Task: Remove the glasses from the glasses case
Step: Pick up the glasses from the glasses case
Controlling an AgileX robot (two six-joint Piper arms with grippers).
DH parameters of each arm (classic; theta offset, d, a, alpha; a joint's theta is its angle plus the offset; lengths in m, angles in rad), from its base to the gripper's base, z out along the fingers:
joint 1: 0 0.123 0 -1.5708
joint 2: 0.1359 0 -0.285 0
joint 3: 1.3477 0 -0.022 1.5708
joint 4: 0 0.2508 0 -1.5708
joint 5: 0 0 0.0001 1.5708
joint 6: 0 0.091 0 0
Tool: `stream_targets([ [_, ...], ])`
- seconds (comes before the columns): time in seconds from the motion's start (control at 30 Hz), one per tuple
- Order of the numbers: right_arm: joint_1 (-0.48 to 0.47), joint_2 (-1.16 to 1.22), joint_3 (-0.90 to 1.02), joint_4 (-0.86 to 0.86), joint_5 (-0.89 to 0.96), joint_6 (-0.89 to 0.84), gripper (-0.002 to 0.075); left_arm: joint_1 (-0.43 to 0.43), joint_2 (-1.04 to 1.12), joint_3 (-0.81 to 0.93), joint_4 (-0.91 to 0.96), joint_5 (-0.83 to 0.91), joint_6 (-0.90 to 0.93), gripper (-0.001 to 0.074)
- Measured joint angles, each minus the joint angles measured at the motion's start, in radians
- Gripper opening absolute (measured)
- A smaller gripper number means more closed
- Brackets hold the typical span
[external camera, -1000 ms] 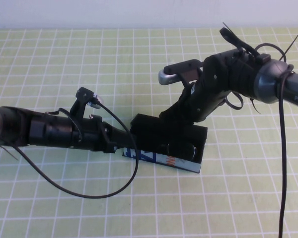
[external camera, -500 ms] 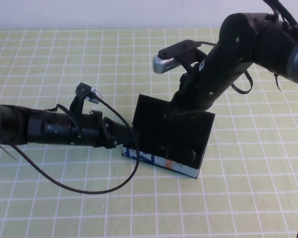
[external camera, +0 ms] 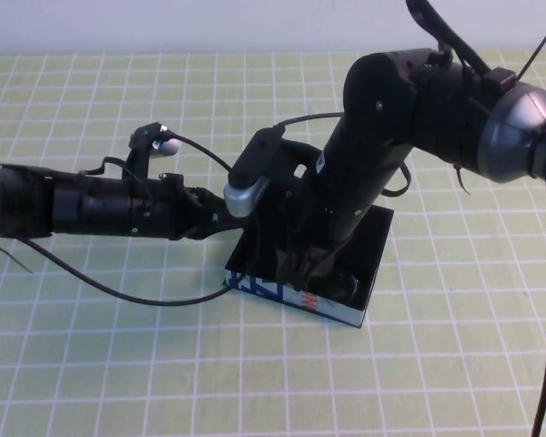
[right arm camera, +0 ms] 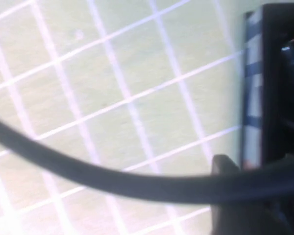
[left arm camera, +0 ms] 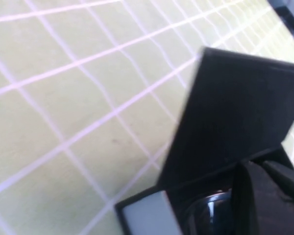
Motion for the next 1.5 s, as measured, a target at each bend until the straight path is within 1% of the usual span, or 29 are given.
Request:
stream_targets([
  [0.17, 0.000, 0.035, 0.000, -0.057, -0.041, -0.007, 0.0218, 0.019, 0.000, -0.011, 0.035, -0.058, -0.107, -0.0004],
  [0.27, 0.000, 0.065, 0.000, -0.080, -0.064, -0.007, 0.0226, 0.038, 0.000, -0.011, 0.046, -0.077, -0.131, -0.0004],
  [0.5, 0.000, 0.096, 0.000, -0.112, -0.116, -0.011, 0.0267, 0.049, 0.000, -0.011, 0.066, -0.079, -0.142, -0.0004],
  [0.97, 0.000, 0.101, -0.010, -0.145, -0.143, -0.011, 0.0274, 0.049, 0.000, -0.011, 0.083, -0.096, -0.142, -0.0004],
  [1.23, 0.000, 0.132, -0.010, -0.166, -0.148, -0.011, 0.0318, 0.049, 0.000, -0.011, 0.089, -0.100, -0.142, -0.0004],
  [1.5, 0.000, 0.153, -0.010, -0.187, -0.149, -0.011, 0.0324, 0.049, 0.003, -0.011, 0.090, -0.100, -0.142, -0.0004],
])
